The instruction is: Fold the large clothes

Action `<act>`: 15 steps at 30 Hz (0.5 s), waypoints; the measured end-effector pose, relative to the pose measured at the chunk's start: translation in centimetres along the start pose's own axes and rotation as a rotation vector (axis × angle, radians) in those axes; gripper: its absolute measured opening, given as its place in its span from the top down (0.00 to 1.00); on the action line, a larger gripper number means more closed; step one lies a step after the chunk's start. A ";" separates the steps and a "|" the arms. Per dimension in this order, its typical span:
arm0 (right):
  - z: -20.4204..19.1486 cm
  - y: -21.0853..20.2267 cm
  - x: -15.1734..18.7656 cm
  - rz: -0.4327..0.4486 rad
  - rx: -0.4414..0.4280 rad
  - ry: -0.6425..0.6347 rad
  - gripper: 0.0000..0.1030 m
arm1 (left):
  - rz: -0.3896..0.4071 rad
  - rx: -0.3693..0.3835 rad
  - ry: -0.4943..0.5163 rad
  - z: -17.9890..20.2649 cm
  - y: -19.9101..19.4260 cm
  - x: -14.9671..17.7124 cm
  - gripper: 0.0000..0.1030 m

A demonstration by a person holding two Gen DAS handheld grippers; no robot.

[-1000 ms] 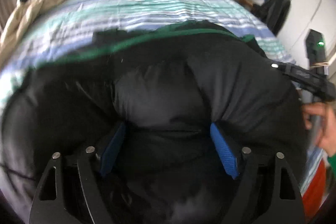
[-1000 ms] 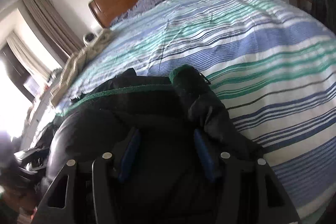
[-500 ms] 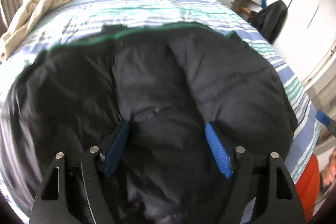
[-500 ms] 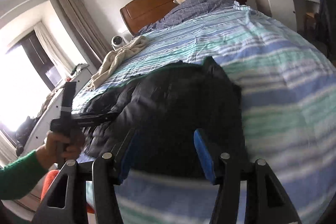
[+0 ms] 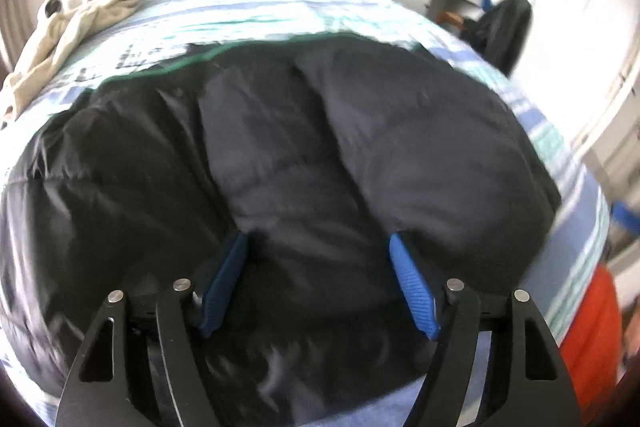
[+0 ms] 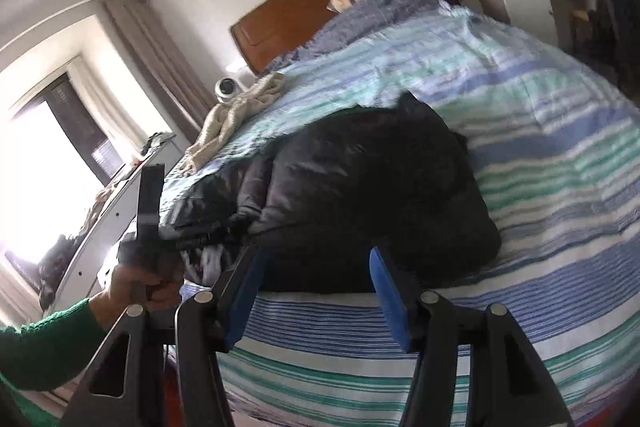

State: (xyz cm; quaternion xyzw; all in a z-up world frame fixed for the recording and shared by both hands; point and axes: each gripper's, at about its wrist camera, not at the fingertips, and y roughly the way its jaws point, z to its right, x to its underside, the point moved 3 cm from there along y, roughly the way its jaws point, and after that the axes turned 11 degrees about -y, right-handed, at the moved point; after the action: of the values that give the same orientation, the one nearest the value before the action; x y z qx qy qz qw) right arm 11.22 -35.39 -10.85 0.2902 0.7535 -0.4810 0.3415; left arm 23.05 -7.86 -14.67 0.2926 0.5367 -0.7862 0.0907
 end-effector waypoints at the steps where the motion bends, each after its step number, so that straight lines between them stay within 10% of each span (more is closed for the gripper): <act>1: -0.3 0.1 -0.1 -0.003 -0.004 -0.003 0.45 | 0.006 -0.006 0.012 0.0 0.4 0.4 0.27; 15: -1.7 -0.2 0.0 -0.010 -0.018 -0.019 0.45 | -0.008 -0.038 0.105 1.2 -1.3 2.6 0.29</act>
State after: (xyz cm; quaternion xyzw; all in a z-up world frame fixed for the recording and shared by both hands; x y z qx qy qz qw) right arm 10.74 -33.92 -10.23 0.2788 0.7560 -0.4786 0.3489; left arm 19.89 -7.94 -14.81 0.3294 0.5569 -0.7597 0.0647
